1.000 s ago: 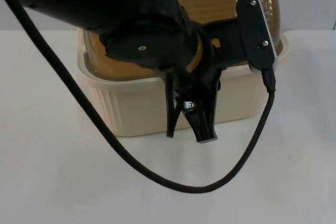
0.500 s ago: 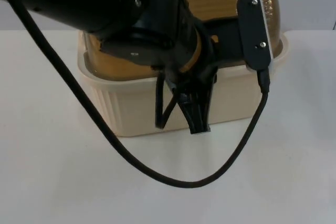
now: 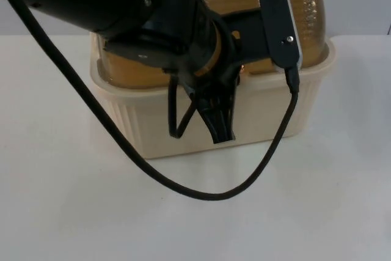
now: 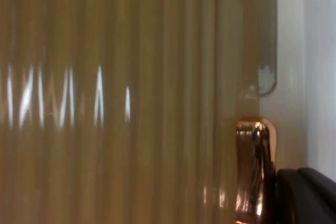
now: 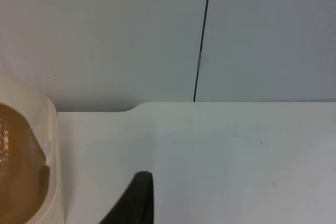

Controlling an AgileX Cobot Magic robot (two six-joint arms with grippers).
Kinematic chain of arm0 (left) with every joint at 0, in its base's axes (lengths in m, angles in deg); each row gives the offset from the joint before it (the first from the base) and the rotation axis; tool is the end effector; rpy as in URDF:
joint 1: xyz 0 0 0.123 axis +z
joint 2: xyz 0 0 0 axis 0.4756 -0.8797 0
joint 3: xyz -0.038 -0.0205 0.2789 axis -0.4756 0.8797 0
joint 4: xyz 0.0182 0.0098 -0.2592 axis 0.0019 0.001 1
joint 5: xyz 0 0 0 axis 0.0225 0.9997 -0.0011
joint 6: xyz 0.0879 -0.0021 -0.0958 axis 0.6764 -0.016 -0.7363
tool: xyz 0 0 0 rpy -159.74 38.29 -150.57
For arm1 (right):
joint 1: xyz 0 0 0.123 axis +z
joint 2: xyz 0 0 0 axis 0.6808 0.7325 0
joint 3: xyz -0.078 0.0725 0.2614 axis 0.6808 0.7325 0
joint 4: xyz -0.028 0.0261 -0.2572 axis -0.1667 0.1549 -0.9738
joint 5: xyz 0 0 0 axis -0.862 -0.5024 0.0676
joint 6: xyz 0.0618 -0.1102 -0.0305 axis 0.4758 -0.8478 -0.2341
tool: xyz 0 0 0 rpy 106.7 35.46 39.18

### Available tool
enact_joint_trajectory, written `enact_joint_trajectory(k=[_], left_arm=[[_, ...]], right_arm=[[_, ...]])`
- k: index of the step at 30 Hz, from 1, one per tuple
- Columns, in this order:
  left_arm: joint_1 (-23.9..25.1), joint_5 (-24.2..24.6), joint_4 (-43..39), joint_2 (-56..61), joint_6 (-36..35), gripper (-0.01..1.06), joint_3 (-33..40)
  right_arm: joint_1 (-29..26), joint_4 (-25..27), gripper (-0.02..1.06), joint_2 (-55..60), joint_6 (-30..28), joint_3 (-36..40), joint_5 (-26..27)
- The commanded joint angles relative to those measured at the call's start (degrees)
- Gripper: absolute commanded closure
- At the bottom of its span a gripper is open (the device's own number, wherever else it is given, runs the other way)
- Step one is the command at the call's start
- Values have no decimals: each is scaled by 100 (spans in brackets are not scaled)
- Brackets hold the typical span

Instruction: Open the box lid with the left hand, place the block into the box with the right hand, then close the box lid with the left hand.

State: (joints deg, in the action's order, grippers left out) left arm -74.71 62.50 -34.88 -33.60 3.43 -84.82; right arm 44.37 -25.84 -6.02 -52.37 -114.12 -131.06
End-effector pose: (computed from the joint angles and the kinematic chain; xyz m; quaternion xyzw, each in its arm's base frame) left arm 0.3166 -0.2737 0.1414 0.6080 0.6946 0.1342 0.3605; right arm 0.2260 -0.0071 0.4136 0.0059 0.8416 -0.0416 0.5385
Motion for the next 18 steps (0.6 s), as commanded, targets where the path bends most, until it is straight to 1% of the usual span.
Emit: enact_joint_trajectory(k=[1,9,12,18], left_arm=[[27,25,-81,10,-92,105,-26],[27,64,-121,10,-92,105,-26],[27,159,-349,10,-175,105,-26],[114,218,-371,20,-95,105,-26]], right_arm=[[-14,3,0,-21,-47,-31,39],[-14,3,0,-21,-47,-31,39],[-14,-9,0,-21,-47,-31,39],[-14,-9,0,-21,-47,-31,39]])
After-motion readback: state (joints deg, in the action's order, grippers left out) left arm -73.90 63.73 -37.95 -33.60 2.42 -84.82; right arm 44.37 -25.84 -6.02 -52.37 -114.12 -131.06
